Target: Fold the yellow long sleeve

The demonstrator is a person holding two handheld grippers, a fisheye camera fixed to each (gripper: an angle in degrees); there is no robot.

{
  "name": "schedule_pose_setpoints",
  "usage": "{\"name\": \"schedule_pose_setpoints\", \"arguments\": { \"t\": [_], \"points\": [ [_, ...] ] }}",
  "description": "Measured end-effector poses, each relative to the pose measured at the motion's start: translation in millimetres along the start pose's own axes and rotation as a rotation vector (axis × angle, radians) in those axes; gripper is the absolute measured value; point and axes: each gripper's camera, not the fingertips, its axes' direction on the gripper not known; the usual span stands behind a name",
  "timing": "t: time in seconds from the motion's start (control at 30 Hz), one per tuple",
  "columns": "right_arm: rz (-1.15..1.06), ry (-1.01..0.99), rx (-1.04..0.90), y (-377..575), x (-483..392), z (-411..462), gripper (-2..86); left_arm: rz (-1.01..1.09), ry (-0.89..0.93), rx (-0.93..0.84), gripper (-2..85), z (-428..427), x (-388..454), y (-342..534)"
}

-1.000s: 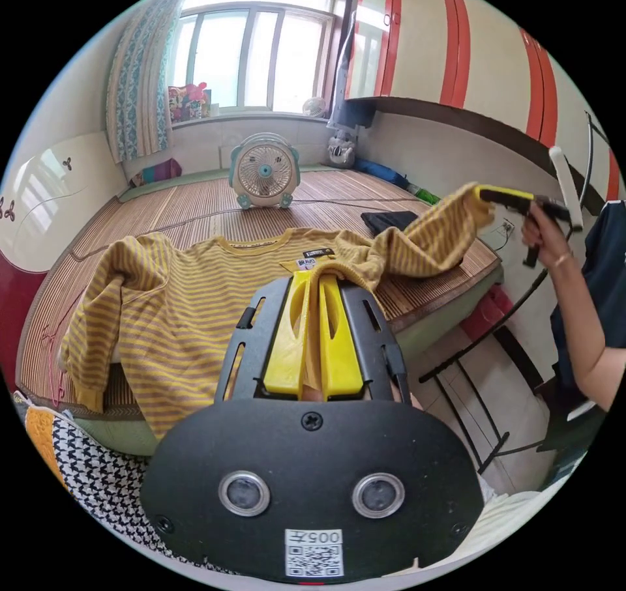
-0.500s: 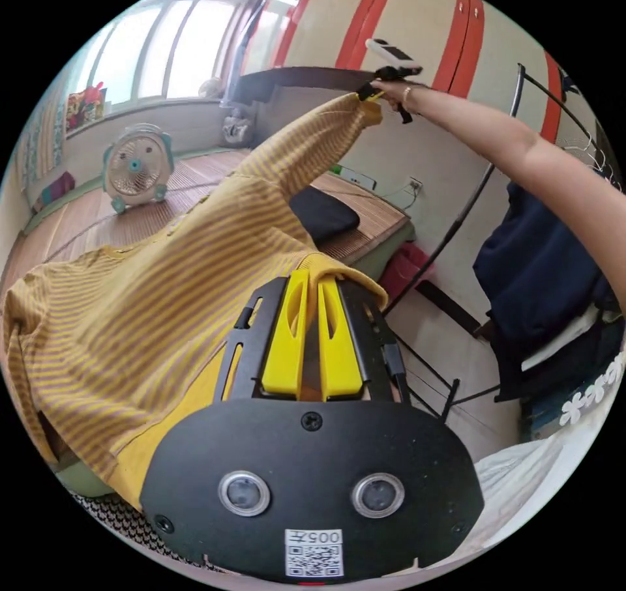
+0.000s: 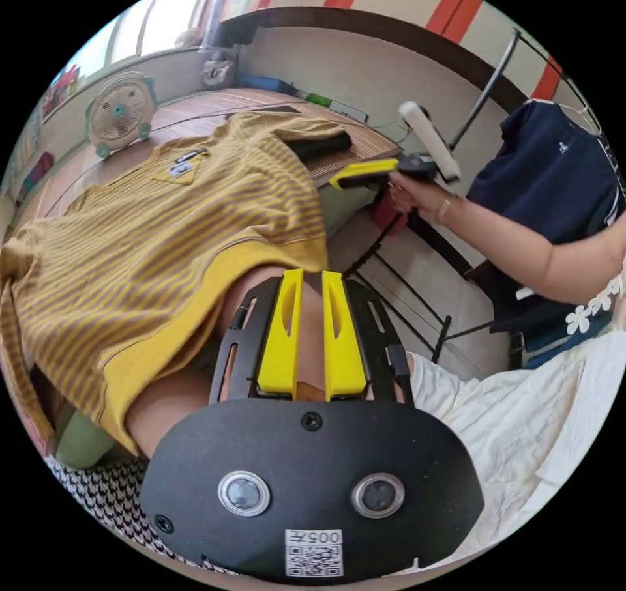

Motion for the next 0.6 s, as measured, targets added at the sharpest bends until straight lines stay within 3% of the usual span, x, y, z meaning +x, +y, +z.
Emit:
{"name": "schedule_pose_setpoints", "arguments": {
  "t": [0.07,0.23,0.6],
  "points": [
    [-0.026,-0.055,0.023,17,-29,-5,10.5,-0.083,-0.122,0.040,6.4,-24,-28,14],
    [-0.139,-0.108,0.076,35,-92,-17,11.5,-0.160,-0.224,0.018,8.6,-44,-56,48],
    [-0.084,-0.025,-0.013,27,-139,19,10.0,-0.007,-0.388,-0.037,12.3,14,-18,50]
  ]
}}
